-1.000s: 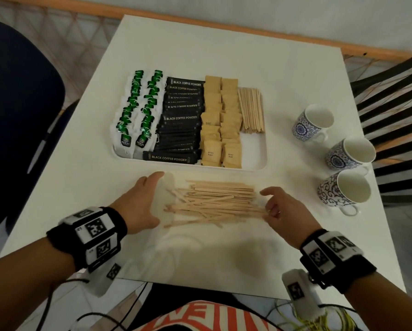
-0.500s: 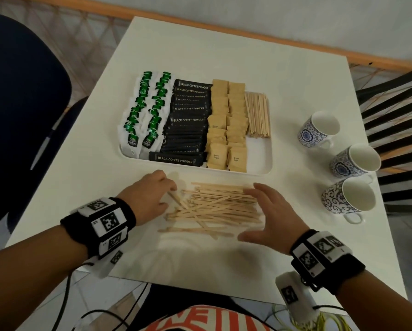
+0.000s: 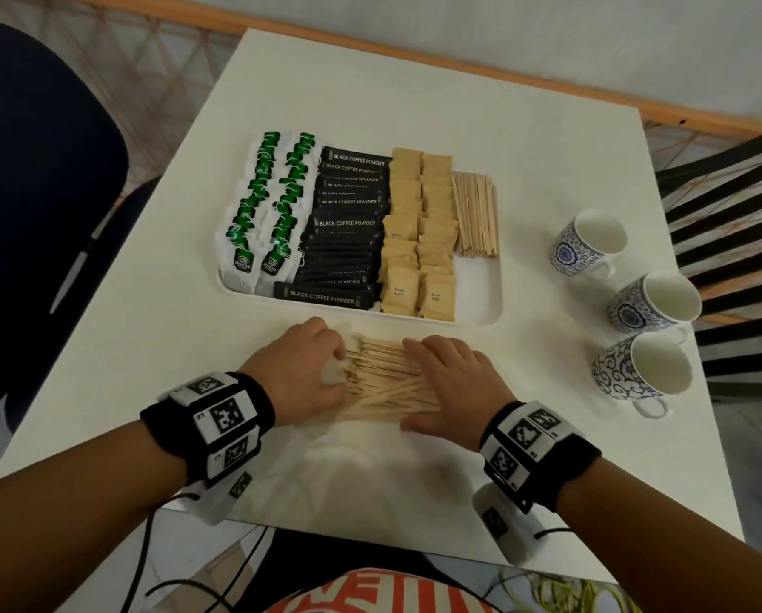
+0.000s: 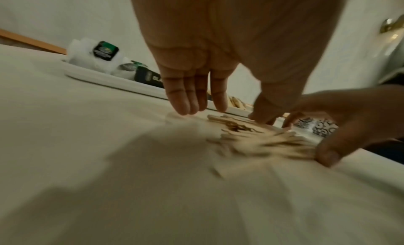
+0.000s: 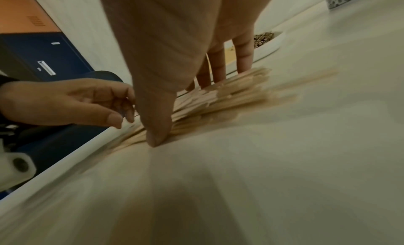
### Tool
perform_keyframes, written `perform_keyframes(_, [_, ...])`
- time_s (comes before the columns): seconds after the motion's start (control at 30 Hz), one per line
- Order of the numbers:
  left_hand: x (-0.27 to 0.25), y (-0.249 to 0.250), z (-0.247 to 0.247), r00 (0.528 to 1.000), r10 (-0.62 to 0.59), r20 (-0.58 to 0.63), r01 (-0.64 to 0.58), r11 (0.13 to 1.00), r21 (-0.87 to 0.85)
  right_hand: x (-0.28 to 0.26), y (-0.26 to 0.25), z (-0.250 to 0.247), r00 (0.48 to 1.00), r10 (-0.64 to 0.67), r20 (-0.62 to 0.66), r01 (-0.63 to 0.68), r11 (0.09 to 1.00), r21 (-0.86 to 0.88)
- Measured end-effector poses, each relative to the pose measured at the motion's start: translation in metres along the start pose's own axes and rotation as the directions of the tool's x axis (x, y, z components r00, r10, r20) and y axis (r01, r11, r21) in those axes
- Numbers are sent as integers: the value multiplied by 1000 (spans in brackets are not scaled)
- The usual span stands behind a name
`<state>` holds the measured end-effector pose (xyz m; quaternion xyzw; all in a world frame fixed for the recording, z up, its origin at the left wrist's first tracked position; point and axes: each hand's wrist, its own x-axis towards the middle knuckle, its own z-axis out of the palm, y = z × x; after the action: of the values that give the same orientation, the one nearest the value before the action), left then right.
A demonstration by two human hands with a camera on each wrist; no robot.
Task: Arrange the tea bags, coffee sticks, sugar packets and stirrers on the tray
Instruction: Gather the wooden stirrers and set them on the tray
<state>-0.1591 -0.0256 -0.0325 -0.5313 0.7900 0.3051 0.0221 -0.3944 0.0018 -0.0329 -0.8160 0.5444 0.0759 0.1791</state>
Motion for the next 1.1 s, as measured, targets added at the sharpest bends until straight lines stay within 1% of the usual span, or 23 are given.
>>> perform_keyframes(0.03, [2, 4, 2, 998, 63, -12, -62, 998, 10, 1, -1, -2, 1000, 2, 19, -2, 1000, -14])
perform_keyframes(0.1, [7, 16, 4, 981, 191, 33, -193, 975, 113, 6, -3, -6, 998, 12, 56, -10, 999, -33])
perform_keyframes(0.13, [11, 22, 6, 973, 220, 63, -228, 958, 175, 9, -4, -7, 997, 16, 72, -13, 999, -39])
perform_keyframes(0.17, [15, 27, 8, 971, 223, 84, -237, 945, 225, 11, -5, -9, 996, 16, 85, -12, 999, -45])
perform_keyframes(0.3, [31, 41, 5, 978, 189, 83, -206, 931, 301, 19, -7, -13, 994, 24, 108, -19, 999, -51])
perform_keyframes(0.5, [46, 54, -6, 980, 125, 156, -174, 914, 365, 31, -7, -14, 990, 77, 115, -78, 997, -2])
perform_keyframes(0.67, [50, 58, -3, 984, 79, 162, -138, 908, 395, 38, -5, -17, 986, 71, 148, -69, 997, -23])
perform_keyframes(0.73, [51, 58, 0, 984, 72, 162, -134, 901, 413, 39, -7, -19, 987, 69, 143, -64, 997, -43])
perform_keyframes(0.87, [51, 58, 0, 984, 107, 142, -158, 890, 428, 41, -7, -17, 994, 19, 107, -9, 996, -89])
perform_keyframes(0.97, [50, 57, -3, 981, 119, 150, -168, 913, 371, 39, -1, -17, 996, 11, 91, -6, 999, -52])
perform_keyframes(1.1, [50, 60, -6, 979, 96, 178, -159, 907, 390, 33, 4, -19, 994, 3, 107, -3, 1000, 3])
